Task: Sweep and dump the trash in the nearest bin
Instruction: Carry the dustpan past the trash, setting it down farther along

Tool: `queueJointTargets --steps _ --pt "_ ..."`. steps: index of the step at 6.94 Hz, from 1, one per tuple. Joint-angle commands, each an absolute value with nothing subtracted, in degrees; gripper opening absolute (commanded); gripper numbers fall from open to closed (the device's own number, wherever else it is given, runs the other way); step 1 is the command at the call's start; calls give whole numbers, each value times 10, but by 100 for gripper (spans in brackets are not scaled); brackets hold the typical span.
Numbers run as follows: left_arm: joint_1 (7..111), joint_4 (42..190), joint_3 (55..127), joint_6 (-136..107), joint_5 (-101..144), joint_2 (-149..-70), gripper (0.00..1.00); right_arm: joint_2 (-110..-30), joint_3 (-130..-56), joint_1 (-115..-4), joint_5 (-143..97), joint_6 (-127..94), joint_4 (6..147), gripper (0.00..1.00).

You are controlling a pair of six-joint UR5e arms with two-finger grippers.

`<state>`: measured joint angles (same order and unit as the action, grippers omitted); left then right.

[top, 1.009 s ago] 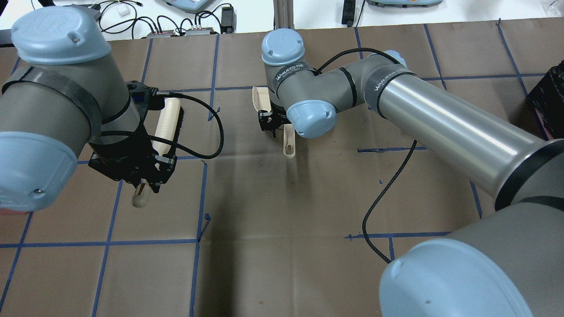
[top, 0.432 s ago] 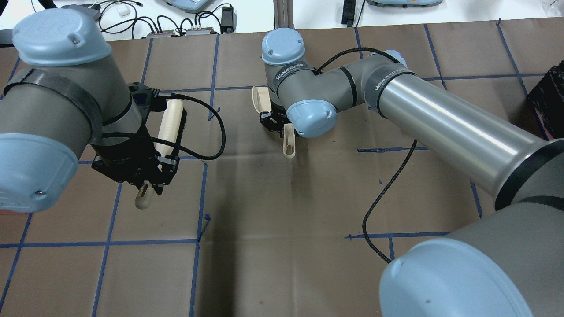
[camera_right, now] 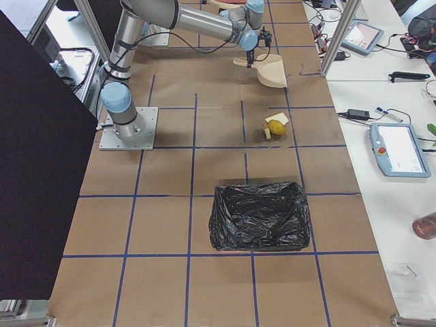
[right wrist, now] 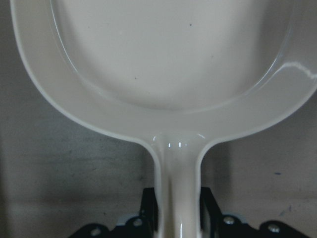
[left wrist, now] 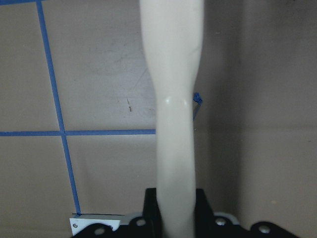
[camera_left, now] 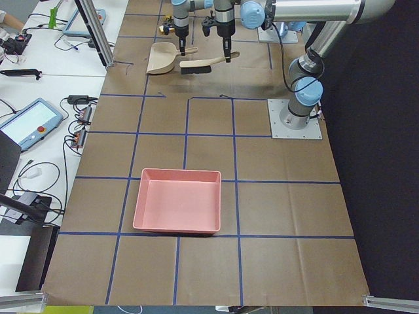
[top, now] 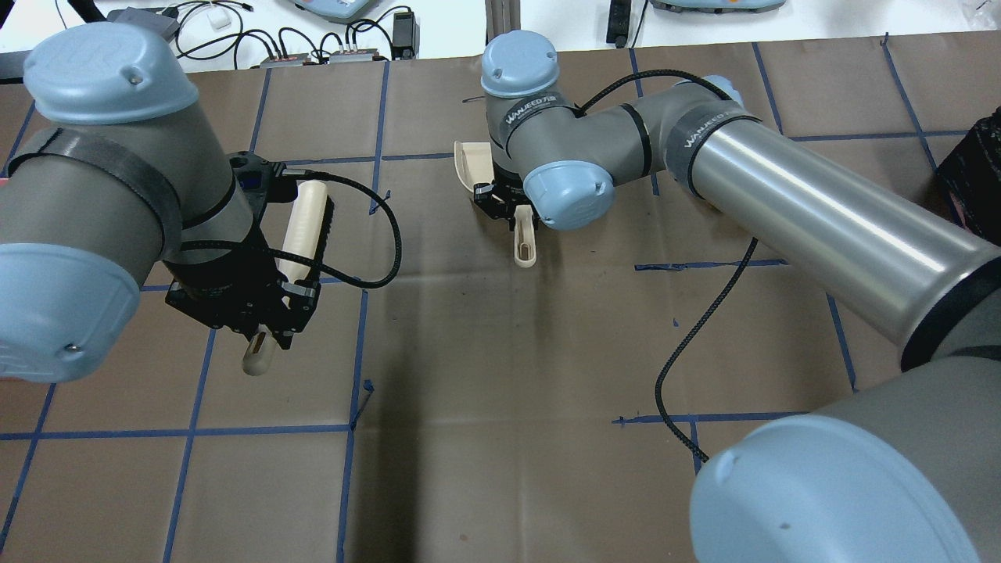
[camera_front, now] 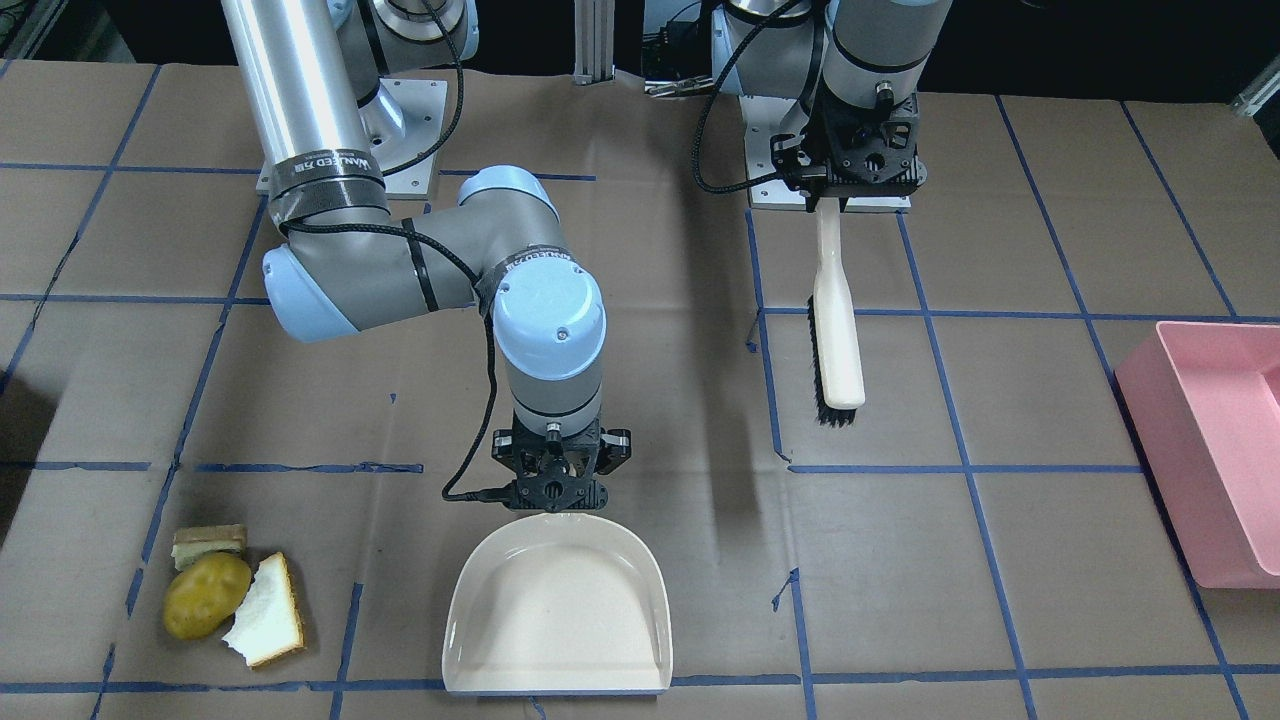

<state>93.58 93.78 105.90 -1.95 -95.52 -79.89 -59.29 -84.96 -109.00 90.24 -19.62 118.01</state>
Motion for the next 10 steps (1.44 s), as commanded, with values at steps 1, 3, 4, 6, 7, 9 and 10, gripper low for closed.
queueJointTargets --steps 1,3,4,6,7,9,10 --pt "935 938 1059 -20 -945 -800 0 -625 -837 -1067 901 -190 1147 3" --pt "935 938 1059 -19 -944 -800 0 -647 -840 -1047 898 -174 1119 3" --pt "935 938 1058 -20 -933 -799 0 -658 -845 -1037 901 -136 1102 3" --pt "935 938 1058 -20 -926 -799 0 -693 -847 -973 901 -19 1044 3" --pt "935 938 1058 -20 -926 -800 0 -714 -857 -937 902 49 1026 3" --pt "936 937 1058 -20 -925 -801 0 -764 -912 -871 932 198 1027 3" --pt "936 937 1058 -19 -925 -801 0 -794 -944 -825 942 291 1035 3"
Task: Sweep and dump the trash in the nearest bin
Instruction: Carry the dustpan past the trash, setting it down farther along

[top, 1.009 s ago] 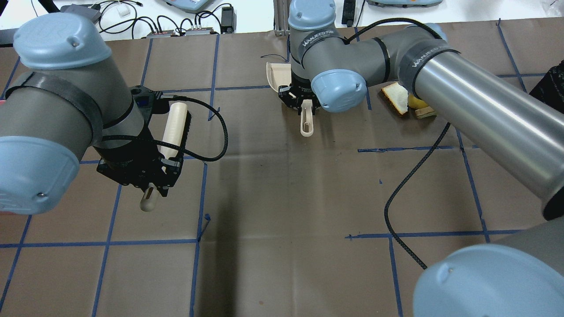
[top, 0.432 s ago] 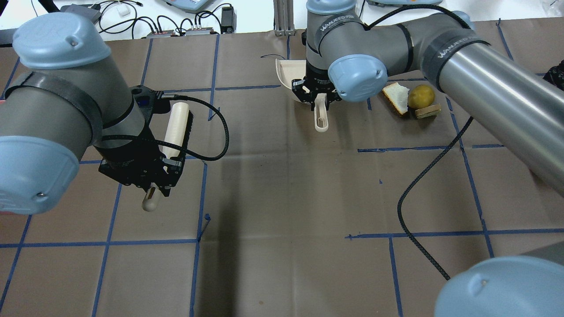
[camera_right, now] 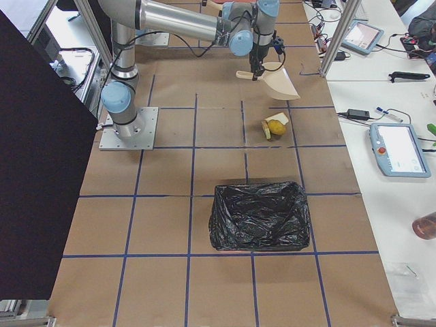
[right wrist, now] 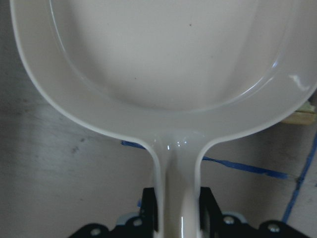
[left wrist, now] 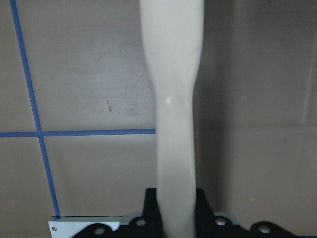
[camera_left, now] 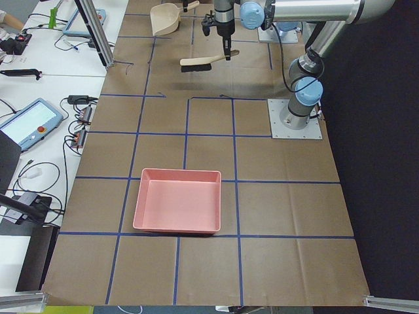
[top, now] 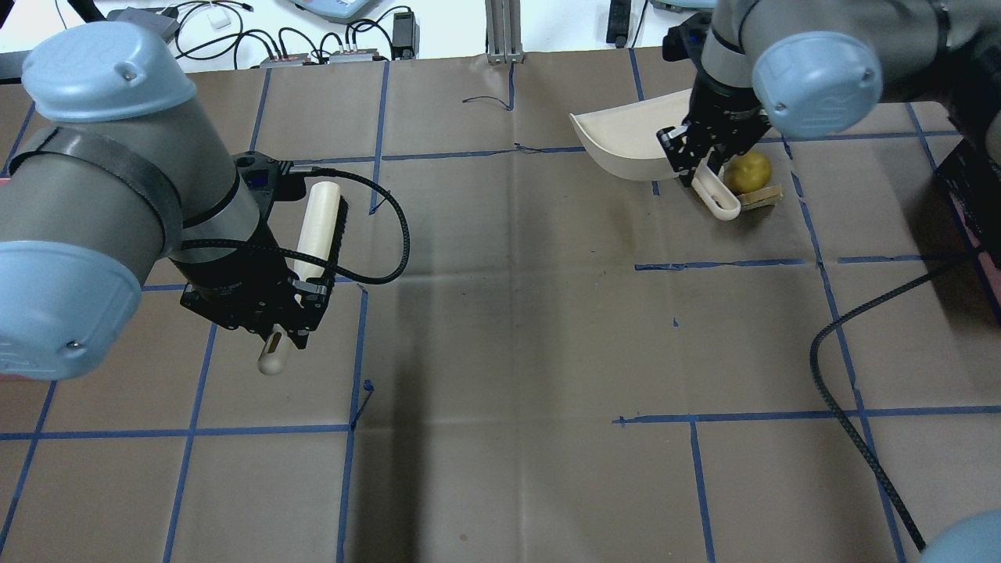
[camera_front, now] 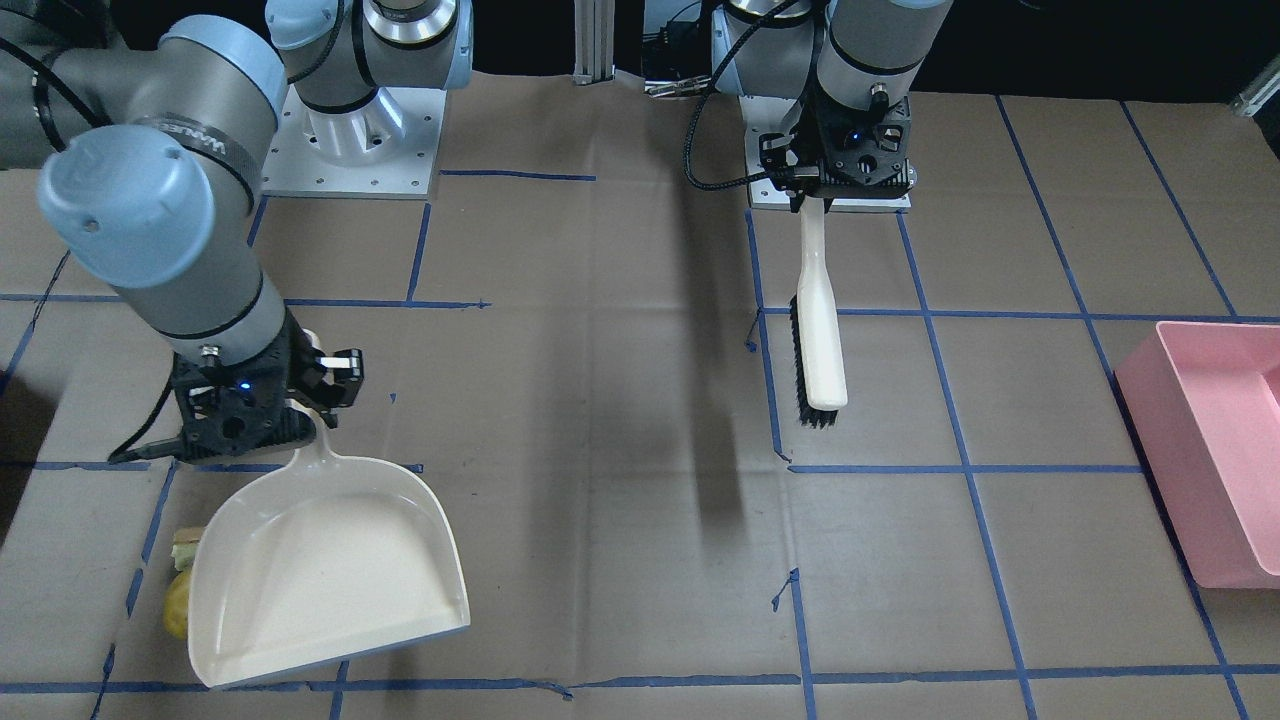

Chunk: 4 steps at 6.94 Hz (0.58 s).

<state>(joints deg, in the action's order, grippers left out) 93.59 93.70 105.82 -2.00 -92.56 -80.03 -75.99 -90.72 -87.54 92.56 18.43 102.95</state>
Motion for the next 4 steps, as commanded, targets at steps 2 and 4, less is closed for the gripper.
queueJointTargets --steps 2,4 --pt "936 934 1056 -19 -914 -804 0 -839 -991 -728 940 456 1036 3" --pt "938 933 1052 -19 -907 -811 0 -839 -995 -662 941 631 1038 3"
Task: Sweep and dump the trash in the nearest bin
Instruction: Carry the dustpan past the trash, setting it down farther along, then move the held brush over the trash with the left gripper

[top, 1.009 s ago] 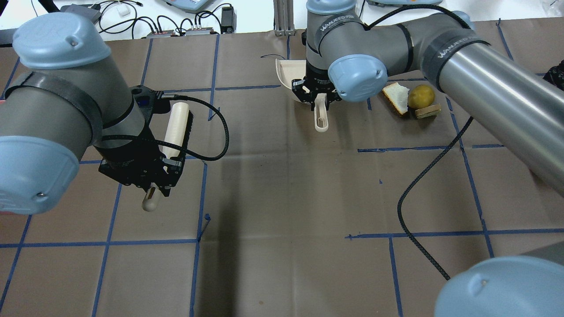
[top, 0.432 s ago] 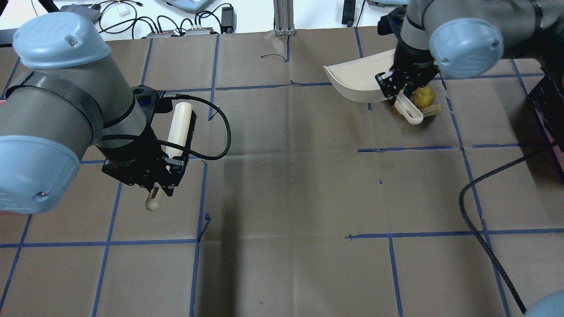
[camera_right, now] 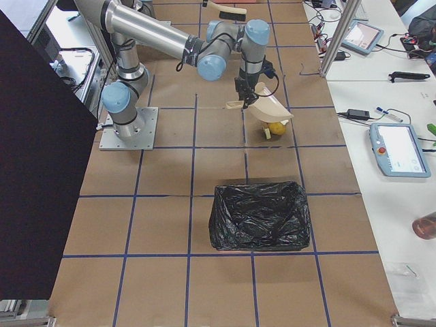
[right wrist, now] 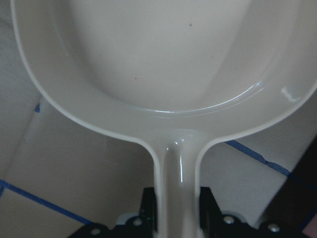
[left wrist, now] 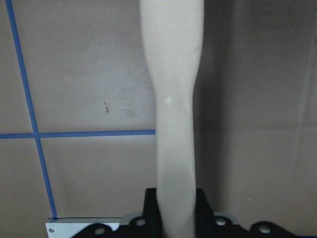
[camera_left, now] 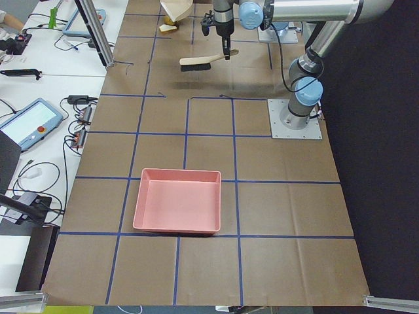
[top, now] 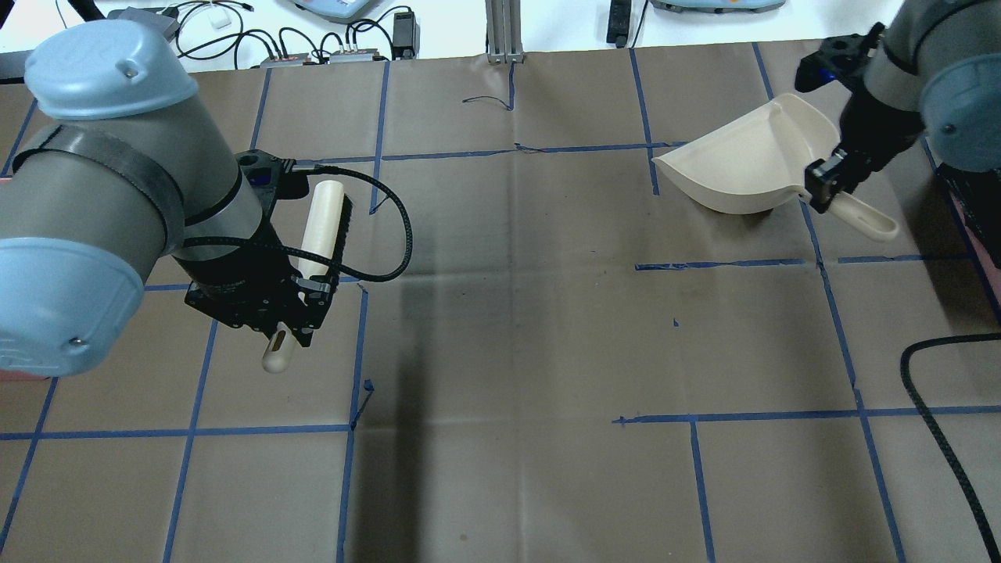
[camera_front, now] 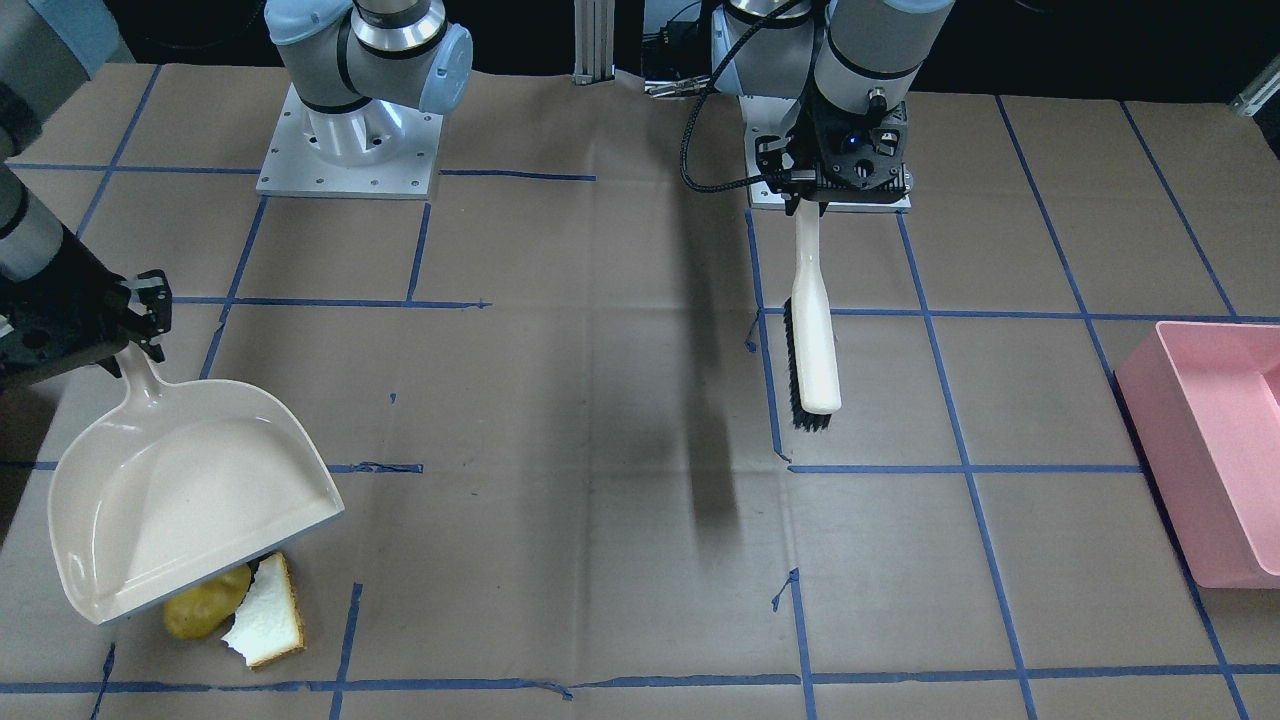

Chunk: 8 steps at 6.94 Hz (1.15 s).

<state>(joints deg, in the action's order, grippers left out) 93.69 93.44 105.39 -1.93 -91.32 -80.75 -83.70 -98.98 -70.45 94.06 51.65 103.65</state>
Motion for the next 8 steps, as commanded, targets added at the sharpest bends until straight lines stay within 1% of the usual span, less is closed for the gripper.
queueJointTargets --steps 1,2,4,6,8 --pt "940 924 1045 -19 -891 -825 0 -835 -994 -646 940 722 1041 3" --pt "953 918 1026 -19 -891 -849 0 -831 -995 -627 942 800 1076 3" --pt "989 889 989 -20 -891 -894 0 -800 -995 -598 971 934 1146 3" --pt "1034 846 952 -21 -892 -952 0 -759 -993 -558 973 996 1217 3" --pt "1068 846 907 -53 -892 -993 0 -750 -990 -555 978 1063 1243 3"
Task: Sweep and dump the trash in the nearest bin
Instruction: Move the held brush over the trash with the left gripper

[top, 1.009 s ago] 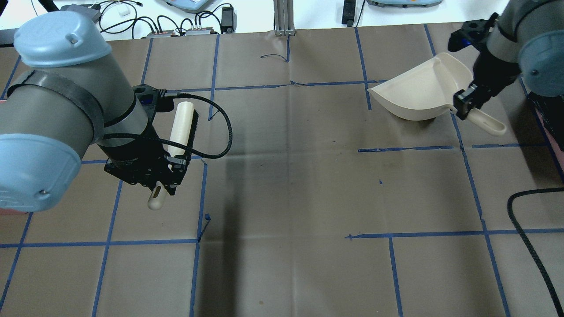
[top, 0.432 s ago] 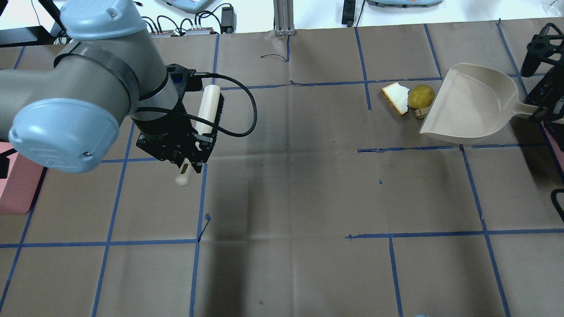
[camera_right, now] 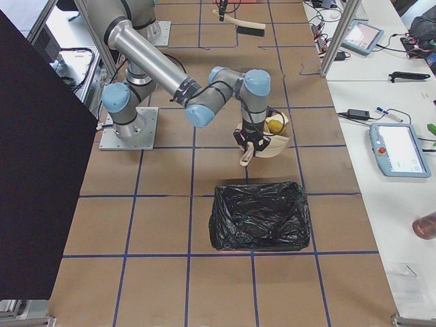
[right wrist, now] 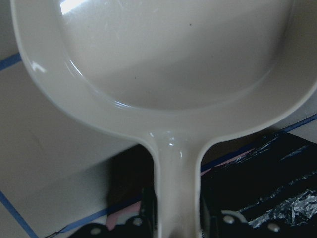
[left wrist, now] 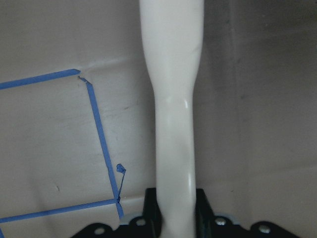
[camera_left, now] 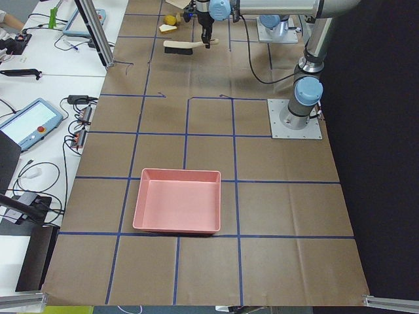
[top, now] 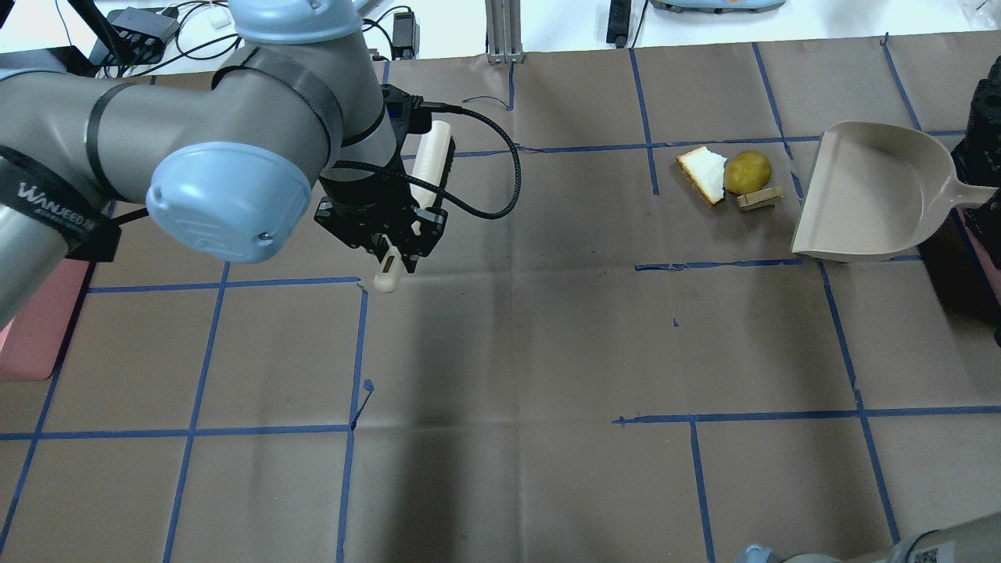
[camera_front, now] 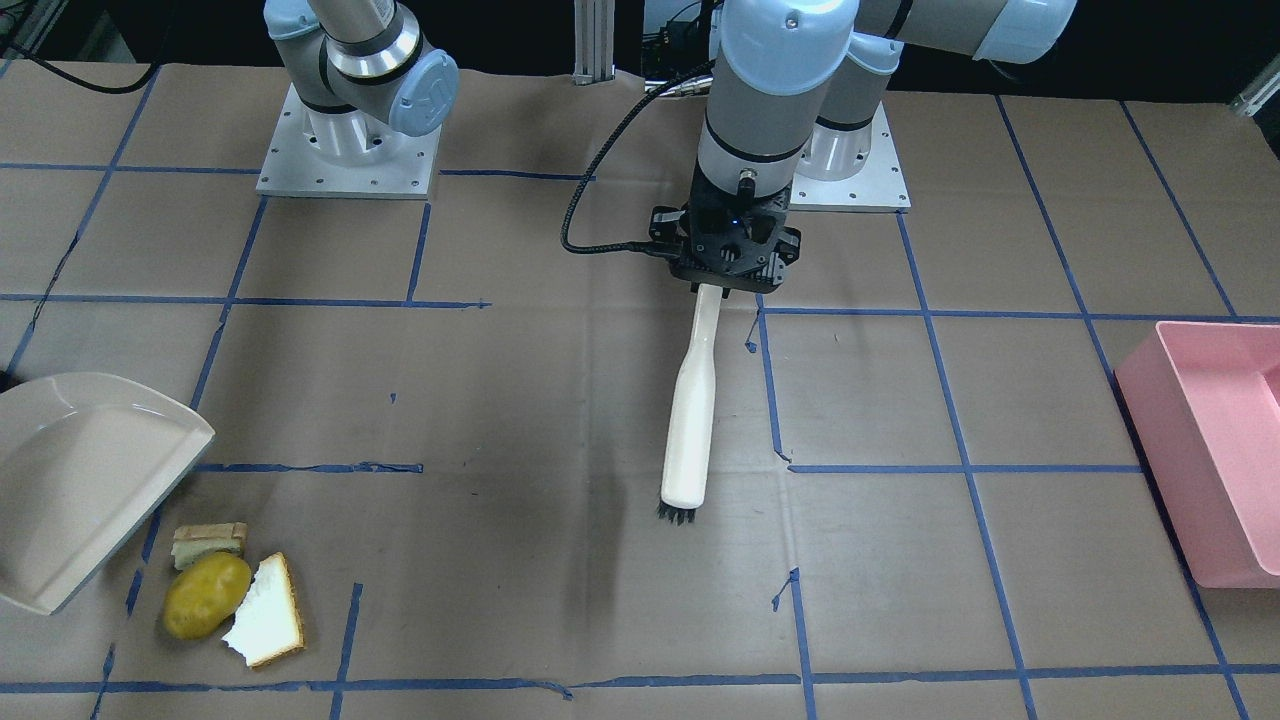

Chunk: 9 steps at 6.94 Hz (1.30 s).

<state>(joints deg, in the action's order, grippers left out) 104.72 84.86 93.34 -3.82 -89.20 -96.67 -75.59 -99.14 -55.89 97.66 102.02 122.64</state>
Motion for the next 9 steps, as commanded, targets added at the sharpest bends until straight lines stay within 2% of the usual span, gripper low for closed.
queueJointTargets --steps 1,5,9 --pt "1075 844 888 -54 -891 -1018 0 -748 -990 -555 978 1102 1265 3" --pt "1148 839 740 -65 -937 -1153 0 -712 -983 -540 977 1120 1274 3" --pt "1169 837 612 -62 -983 -1258 0 -687 -986 -539 977 1129 1268 3"
